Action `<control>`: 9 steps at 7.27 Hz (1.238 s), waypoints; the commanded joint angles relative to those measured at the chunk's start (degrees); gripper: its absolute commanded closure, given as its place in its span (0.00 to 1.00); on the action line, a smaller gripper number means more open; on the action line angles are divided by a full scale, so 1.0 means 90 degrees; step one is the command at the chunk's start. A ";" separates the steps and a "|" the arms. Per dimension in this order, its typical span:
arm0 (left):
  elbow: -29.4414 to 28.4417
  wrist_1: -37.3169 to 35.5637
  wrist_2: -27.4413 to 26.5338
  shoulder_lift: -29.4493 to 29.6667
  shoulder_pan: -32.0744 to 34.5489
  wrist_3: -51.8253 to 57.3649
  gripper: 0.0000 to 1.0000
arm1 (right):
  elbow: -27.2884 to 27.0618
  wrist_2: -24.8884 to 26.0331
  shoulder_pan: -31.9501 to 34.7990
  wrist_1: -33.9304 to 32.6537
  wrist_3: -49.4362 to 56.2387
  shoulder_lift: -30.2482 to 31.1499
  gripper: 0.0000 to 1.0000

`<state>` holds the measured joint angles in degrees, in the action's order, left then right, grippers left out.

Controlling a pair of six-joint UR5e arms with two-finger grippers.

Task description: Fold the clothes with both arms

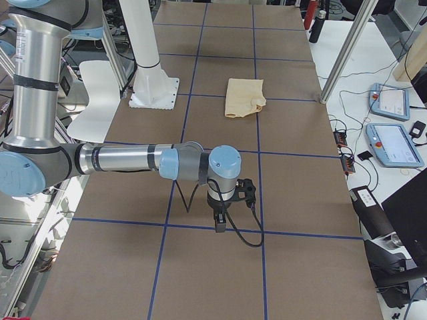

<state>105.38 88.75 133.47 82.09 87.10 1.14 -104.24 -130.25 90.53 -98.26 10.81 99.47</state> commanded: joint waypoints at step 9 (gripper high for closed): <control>-0.0009 -0.0008 0.0004 -0.0019 0.0000 -0.0010 0.00 | -0.0010 -0.0225 0.0000 0.0000 0.0000 -0.0017 0.00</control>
<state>105.29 88.68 133.37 81.98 87.10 1.10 -104.34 -132.18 90.53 -98.26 10.81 99.31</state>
